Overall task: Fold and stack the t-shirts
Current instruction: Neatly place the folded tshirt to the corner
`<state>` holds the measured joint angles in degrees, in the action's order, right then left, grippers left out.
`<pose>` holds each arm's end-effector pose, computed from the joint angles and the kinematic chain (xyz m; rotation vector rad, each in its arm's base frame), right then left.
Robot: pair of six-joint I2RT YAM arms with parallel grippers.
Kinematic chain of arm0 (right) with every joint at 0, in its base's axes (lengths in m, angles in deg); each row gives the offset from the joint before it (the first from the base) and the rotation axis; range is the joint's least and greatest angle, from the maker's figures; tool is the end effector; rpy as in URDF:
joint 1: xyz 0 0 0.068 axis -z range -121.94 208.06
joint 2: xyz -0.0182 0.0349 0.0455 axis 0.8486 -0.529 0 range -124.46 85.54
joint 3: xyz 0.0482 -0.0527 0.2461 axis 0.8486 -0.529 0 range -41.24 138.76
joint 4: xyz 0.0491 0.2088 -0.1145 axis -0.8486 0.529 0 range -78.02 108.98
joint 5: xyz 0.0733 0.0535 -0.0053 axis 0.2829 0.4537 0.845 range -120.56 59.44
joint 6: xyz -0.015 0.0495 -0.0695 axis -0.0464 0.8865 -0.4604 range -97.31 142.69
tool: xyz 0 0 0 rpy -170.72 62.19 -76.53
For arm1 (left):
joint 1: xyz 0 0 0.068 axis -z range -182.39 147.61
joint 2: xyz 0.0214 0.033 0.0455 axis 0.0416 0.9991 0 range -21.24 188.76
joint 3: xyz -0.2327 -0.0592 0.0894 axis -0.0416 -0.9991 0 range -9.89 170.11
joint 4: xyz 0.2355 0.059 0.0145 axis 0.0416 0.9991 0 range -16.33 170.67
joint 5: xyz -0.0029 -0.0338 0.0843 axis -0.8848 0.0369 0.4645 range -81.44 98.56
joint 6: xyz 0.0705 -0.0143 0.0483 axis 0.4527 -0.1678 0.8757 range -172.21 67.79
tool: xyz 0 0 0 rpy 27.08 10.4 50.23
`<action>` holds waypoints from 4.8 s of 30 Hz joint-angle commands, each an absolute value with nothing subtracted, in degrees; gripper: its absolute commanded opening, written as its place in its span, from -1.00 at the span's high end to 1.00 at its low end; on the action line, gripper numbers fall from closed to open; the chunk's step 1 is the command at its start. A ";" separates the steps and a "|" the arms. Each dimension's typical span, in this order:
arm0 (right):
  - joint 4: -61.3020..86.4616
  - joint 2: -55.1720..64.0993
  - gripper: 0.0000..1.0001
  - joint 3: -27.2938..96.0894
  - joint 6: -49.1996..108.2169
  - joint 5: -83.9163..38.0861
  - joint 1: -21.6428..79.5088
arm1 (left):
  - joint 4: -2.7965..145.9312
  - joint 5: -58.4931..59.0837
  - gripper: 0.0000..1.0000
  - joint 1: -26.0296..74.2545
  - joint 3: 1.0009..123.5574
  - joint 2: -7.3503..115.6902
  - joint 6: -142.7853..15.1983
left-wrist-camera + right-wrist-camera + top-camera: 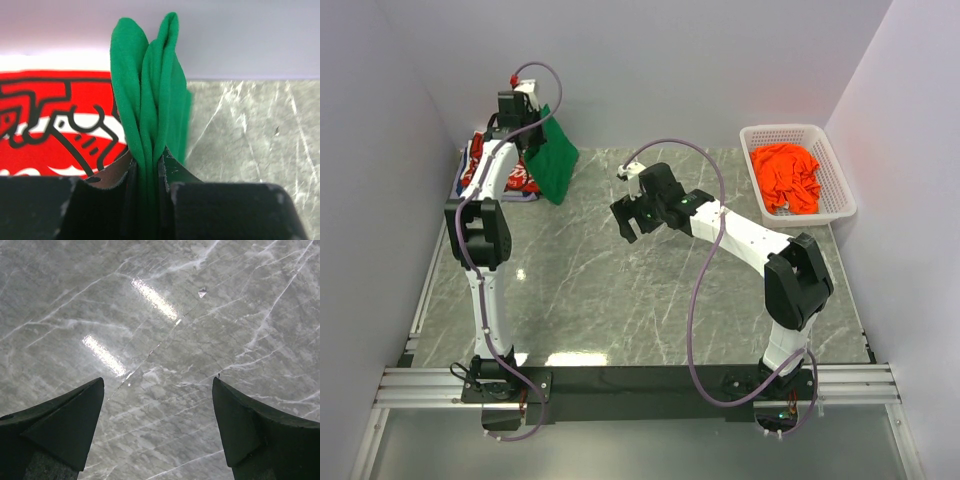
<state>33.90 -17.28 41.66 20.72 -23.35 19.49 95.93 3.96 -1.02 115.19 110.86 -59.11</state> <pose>0.3214 0.2686 0.2338 -0.8724 2.1716 0.4682 0.5474 -0.0192 0.2551 -0.0516 2.0839 -0.1713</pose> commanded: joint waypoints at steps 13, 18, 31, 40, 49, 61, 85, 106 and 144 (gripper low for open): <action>33.25 -15.09 -0.91 41.91 20.50 -22.91 19.83 | 93.01 4.34 0.73 -1.51 120.54 104.80 -60.65; 33.34 -15.09 -0.92 42.17 20.58 -22.73 19.83 | 93.97 3.02 0.72 -1.51 122.73 103.83 -61.79; 33.96 -16.14 -0.93 43.49 21.20 -23.35 19.83 | 94.32 1.53 0.72 -1.95 121.68 100.93 -61.44; 34.66 -17.37 -0.94 44.54 21.38 -23.26 19.83 | 94.76 -0.06 0.72 -4.49 120.80 102.95 -61.80; 35.36 -18.87 -0.94 46.04 21.81 -22.91 19.83 | 95.03 -3.04 0.71 -8.53 120.37 106.55 -61.96; 35.89 -19.66 -0.95 46.83 22.08 -22.21 19.83 | 91.51 -5.51 0.73 -9.07 116.32 102.52 -61.80; 35.63 -18.78 -0.96 45.78 21.73 -23.70 19.83 | 92.13 -4.89 0.73 -4.58 119.66 105.32 -64.96; 36.42 -20.10 -0.96 47.27 21.90 -23.09 19.83 | 92.57 -4.89 0.70 -10.82 120.36 109.10 -62.06; 38.53 -22.30 -0.97 48.94 20.85 -25.19 19.48 | 83.78 -2.52 0.54 -18.21 122.30 120.62 -50.37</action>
